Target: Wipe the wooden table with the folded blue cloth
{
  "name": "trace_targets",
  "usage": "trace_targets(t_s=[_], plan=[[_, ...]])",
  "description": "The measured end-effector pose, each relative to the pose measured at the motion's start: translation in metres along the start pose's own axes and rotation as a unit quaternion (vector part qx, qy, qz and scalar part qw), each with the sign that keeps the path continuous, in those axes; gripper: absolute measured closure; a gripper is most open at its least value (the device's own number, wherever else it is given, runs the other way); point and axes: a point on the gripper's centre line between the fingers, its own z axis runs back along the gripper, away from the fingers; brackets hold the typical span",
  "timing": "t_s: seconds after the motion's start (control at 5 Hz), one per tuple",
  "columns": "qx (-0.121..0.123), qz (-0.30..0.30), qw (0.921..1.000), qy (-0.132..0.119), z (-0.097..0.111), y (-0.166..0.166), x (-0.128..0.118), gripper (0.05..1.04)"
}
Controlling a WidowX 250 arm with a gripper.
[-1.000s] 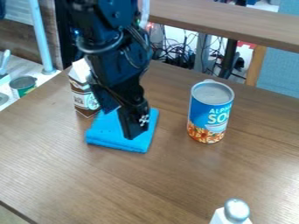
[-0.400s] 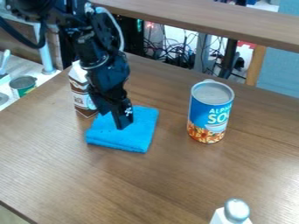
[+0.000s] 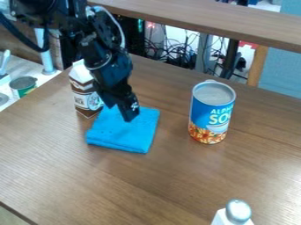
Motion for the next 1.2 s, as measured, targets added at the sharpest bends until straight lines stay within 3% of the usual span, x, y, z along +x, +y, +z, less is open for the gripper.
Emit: trace_targets(t_s=[0.4, 0.6, 1.2], plan=[[0.033, -0.001, 0.9989, 0.032, -0.027, 0.000, 0.003, 0.083], [0.034, 0.007, 0.9982, 0.050, -0.038, 0.002, -0.004, 0.083], [0.006, -0.015, 0.9960, 0.087, -0.035, -0.044, -0.024, 0.083]])
